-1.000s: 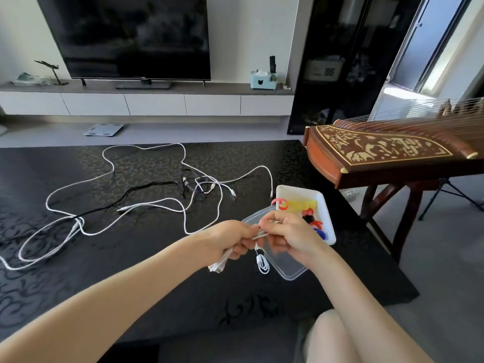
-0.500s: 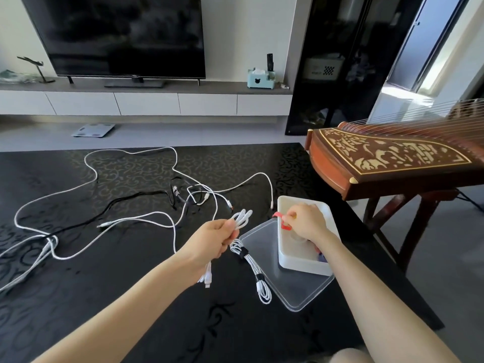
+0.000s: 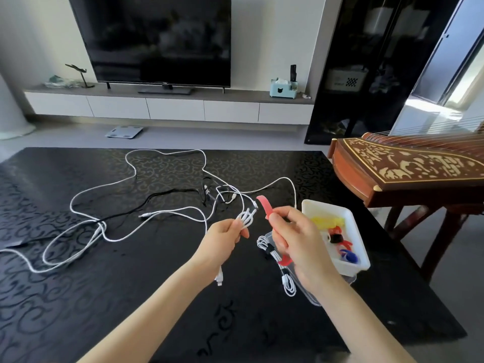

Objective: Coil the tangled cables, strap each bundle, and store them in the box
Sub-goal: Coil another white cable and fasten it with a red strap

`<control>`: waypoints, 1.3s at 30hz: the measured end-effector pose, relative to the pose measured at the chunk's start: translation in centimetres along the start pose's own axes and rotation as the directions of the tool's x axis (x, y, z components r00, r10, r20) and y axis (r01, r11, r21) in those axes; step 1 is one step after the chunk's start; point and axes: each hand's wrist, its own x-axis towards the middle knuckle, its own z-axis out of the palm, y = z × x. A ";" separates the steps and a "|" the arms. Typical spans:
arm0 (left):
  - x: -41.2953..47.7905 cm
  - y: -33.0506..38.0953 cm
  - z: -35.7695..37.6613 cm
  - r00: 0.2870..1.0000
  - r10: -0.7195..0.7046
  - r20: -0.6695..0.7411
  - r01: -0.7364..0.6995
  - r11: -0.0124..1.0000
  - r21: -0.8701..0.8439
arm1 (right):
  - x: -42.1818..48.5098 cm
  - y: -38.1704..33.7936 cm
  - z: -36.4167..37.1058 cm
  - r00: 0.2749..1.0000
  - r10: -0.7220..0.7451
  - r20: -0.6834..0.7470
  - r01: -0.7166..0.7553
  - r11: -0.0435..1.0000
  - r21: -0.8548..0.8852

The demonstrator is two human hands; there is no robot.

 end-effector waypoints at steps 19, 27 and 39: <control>-6.5 1.6 -3.0 0.964 0.217 -0.152 -0.230 0.971 -0.072 | -4.8 -1.6 7.5 0.981 -0.152 -0.124 0.119 0.963 -0.242; -6.9 2.2 -4.2 0.957 0.226 -0.182 -0.248 0.963 -0.109 | -7.1 -1.0 3.9 0.965 -0.185 0.188 0.234 0.929 -0.287; -9.5 4.0 -4.5 0.938 0.306 0.164 -0.276 0.944 -0.182 | -5.0 -2.6 2.2 0.984 -0.056 0.168 0.124 0.895 -0.428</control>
